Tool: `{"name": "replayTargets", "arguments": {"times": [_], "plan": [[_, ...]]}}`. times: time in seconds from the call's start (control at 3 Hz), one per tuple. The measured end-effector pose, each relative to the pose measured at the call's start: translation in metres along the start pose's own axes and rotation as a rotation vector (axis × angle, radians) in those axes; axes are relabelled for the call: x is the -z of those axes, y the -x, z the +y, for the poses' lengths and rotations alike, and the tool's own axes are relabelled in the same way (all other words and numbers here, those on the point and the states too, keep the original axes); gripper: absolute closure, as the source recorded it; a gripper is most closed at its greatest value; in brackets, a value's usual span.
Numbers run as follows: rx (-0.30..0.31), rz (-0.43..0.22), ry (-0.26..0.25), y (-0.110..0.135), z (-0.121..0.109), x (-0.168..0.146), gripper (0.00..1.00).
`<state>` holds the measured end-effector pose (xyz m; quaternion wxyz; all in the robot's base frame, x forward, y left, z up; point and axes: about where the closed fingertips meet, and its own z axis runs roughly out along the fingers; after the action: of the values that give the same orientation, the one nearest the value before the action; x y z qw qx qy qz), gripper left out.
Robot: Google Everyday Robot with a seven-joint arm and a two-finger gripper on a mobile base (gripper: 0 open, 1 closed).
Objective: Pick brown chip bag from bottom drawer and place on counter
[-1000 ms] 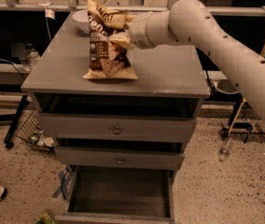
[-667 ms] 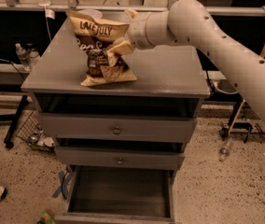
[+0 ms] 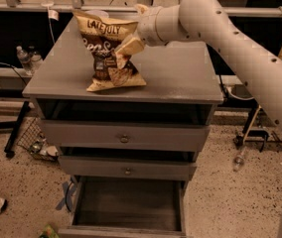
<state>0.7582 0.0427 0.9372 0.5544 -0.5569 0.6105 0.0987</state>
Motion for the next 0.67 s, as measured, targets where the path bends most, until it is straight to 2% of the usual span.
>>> {"name": "replayTargets", "arguments": {"times": [0.33,0.67], "plan": [[-0.024,0.017,-0.009,-0.011,-0.045,-0.008,0.0],[-0.047,0.024,-0.045,-0.016,-0.082,0.0,0.0]]}}
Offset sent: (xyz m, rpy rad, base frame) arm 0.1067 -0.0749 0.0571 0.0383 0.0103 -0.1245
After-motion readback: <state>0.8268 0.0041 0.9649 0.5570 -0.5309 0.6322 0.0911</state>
